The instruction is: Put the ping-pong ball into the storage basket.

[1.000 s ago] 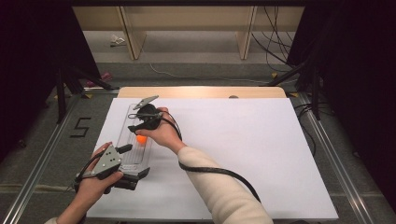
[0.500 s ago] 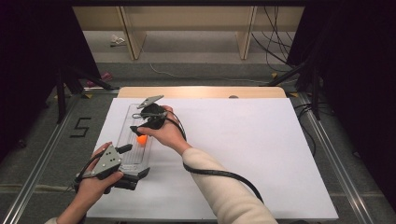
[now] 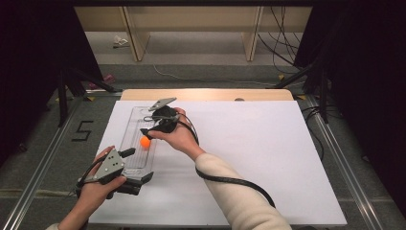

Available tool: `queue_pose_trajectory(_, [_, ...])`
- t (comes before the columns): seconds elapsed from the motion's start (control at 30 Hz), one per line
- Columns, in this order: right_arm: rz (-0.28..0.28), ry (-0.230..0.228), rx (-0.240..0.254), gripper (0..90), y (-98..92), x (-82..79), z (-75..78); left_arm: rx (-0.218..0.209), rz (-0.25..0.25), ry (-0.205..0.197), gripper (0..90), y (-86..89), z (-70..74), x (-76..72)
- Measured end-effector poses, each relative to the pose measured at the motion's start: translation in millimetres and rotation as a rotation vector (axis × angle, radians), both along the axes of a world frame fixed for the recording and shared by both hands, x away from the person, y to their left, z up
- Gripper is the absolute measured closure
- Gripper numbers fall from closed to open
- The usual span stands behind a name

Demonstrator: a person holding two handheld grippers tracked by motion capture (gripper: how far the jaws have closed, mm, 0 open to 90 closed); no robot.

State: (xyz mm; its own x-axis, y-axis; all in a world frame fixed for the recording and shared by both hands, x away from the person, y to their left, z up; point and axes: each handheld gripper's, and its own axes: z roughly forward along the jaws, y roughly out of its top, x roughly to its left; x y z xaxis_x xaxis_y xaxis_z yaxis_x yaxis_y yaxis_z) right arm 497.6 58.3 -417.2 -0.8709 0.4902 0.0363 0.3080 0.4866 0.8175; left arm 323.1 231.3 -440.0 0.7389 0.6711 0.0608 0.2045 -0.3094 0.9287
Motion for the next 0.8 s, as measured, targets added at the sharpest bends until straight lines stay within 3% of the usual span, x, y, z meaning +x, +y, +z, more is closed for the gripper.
queue_pose_trajectory(0.8, [-0.074,0.007,0.003,16.5,-66.5,-7.4,-2.8,0.004,0.003,0.002,0.0,0.2,-0.2,0.1])
